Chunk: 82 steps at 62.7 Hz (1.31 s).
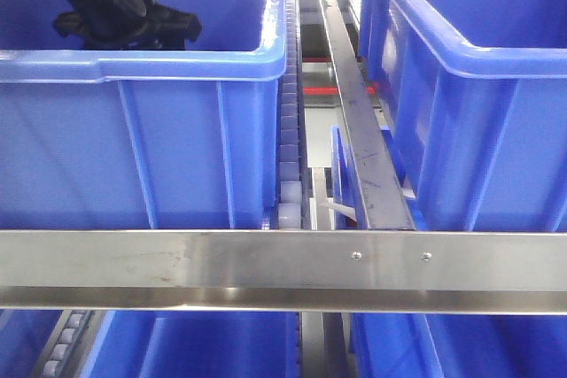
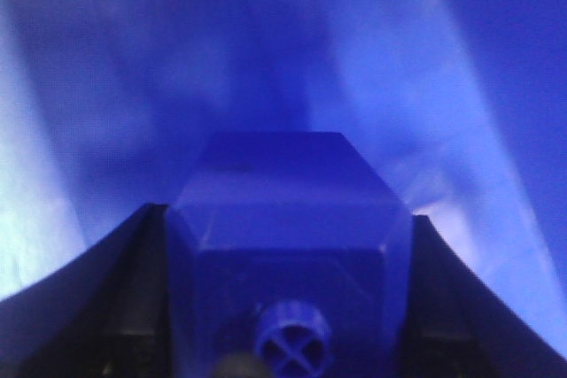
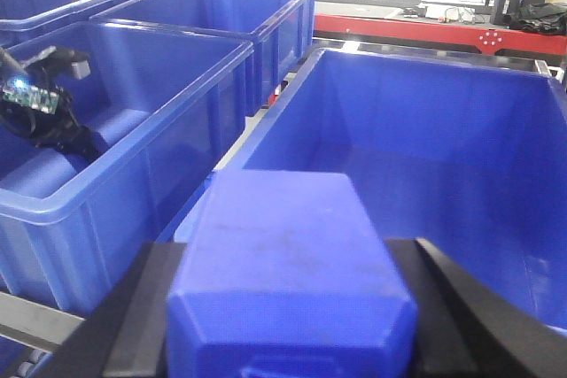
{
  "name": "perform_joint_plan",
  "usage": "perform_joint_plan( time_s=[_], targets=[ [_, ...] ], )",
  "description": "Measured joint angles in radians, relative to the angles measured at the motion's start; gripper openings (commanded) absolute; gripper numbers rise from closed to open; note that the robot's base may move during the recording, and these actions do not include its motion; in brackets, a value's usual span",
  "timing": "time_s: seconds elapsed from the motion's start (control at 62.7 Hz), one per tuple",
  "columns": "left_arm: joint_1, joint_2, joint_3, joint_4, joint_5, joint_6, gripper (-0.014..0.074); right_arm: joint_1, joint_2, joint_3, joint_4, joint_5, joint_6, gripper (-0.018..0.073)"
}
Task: Pick and sort blue part to right shelf
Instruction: 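Lower the left gripper with its blue part into a blue bin, then open the left gripper to drop the part and raise it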
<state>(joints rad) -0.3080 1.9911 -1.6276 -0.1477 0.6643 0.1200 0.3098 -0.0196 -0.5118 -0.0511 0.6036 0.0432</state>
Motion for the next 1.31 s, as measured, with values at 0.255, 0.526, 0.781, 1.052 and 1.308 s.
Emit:
perform_joint_plan(
  time_s=[0.255, 0.526, 0.781, 1.052, 1.308],
  targets=[
    [0.016, 0.028, -0.002, 0.004, 0.034, 0.000, 0.0333, 0.000, 0.000, 0.000, 0.000, 0.000, 0.000, 0.0260],
    [0.037, 0.028, -0.002, 0.004, 0.056, 0.006, 0.0638, 0.000, 0.000, 0.000, 0.000, 0.000, 0.000, 0.0260],
    [0.041, 0.022, -0.003, 0.002, 0.073, 0.006, 0.0627, 0.000, 0.000, 0.000, 0.000, 0.000, 0.000, 0.0260],
    [0.041, -0.150, -0.005, 0.016, 0.131, 0.006, 0.0250, 0.000, 0.000, 0.000, 0.000, 0.000, 0.000, 0.0260],
    [0.041, -0.329, 0.040, 0.025, 0.179, 0.008, 0.0127, 0.000, 0.070, -0.007, 0.000, -0.011, 0.000, 0.0260]
  ],
)
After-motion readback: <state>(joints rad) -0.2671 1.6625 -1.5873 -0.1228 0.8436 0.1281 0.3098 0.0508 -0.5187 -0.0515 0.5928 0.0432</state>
